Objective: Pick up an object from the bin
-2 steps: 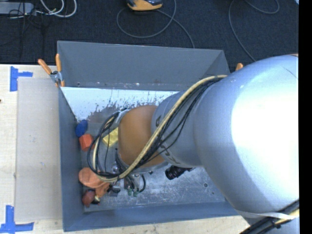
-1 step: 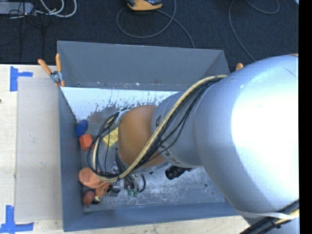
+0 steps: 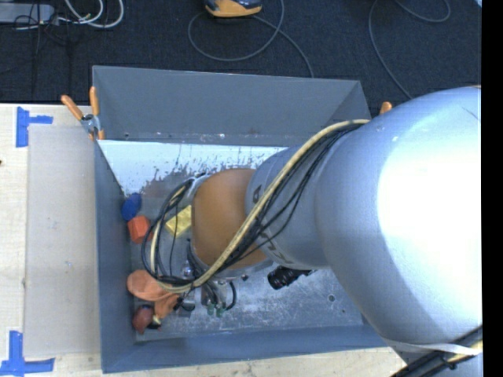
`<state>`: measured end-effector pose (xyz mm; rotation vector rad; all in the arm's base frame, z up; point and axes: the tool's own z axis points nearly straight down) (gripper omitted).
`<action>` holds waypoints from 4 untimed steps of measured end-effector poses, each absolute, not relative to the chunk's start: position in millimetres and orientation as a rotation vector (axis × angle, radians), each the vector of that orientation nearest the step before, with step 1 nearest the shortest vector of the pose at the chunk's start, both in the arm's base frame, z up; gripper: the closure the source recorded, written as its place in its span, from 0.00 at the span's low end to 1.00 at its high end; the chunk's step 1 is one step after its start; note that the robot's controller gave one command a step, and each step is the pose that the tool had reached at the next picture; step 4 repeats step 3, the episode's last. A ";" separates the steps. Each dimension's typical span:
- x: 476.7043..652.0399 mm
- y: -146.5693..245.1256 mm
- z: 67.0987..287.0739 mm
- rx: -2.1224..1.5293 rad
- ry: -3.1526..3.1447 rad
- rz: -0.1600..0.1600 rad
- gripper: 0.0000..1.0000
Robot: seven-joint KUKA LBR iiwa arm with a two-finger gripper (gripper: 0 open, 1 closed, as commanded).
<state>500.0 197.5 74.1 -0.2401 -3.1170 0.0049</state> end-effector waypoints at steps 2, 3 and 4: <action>515.1 148.6 69.1 -0.341 -3.110 0.004 1.00; 518.1 154.8 97.7 -0.322 -3.108 0.007 1.00; 518.1 154.8 97.7 -0.322 -3.108 0.007 1.00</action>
Offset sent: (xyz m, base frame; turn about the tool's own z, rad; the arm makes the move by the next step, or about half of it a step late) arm 0.0000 0.0000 0.0000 0.0000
